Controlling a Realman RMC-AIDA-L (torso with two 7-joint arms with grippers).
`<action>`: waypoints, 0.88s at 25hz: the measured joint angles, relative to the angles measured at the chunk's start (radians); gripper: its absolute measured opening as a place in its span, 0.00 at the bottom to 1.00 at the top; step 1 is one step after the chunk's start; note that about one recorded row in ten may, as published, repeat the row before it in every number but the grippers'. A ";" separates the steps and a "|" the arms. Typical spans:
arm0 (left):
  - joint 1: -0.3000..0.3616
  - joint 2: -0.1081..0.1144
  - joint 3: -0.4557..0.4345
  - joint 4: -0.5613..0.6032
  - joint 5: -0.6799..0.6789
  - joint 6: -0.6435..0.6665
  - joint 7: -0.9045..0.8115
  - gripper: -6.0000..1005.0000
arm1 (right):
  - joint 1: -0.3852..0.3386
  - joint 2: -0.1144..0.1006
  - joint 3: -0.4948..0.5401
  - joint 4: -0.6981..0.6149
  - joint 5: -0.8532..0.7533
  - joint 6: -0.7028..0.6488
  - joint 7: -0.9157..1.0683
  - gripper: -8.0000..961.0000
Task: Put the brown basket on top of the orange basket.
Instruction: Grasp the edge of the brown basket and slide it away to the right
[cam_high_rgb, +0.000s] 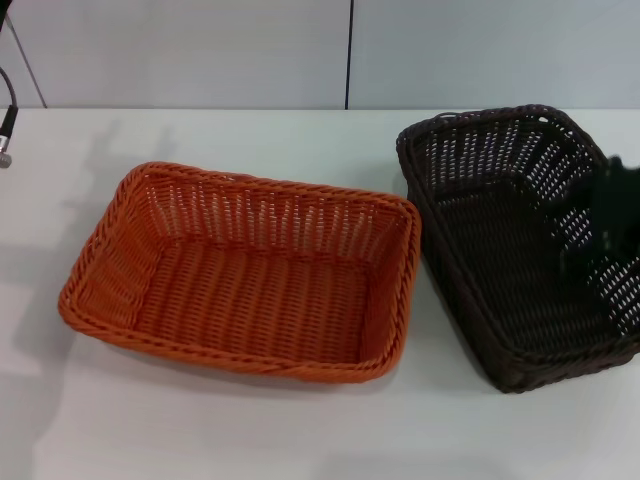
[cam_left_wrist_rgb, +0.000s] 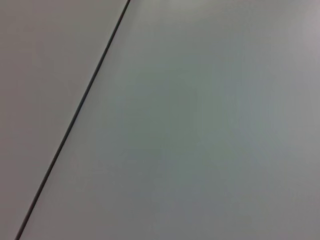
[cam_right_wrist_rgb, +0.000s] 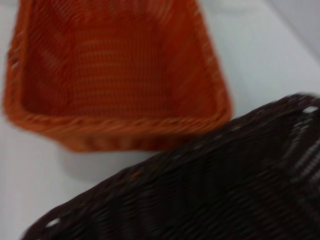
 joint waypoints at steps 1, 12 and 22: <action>0.001 0.000 -0.001 -0.001 -0.001 0.000 0.003 0.83 | 0.001 0.004 -0.002 0.000 -0.014 0.018 -0.001 0.70; 0.006 -0.002 -0.017 -0.004 -0.002 0.000 0.018 0.83 | 0.012 0.068 -0.094 -0.008 -0.130 0.188 0.002 0.70; -0.004 -0.003 -0.022 -0.004 -0.001 -0.008 0.022 0.83 | 0.043 0.148 -0.265 -0.014 -0.106 0.257 -0.027 0.70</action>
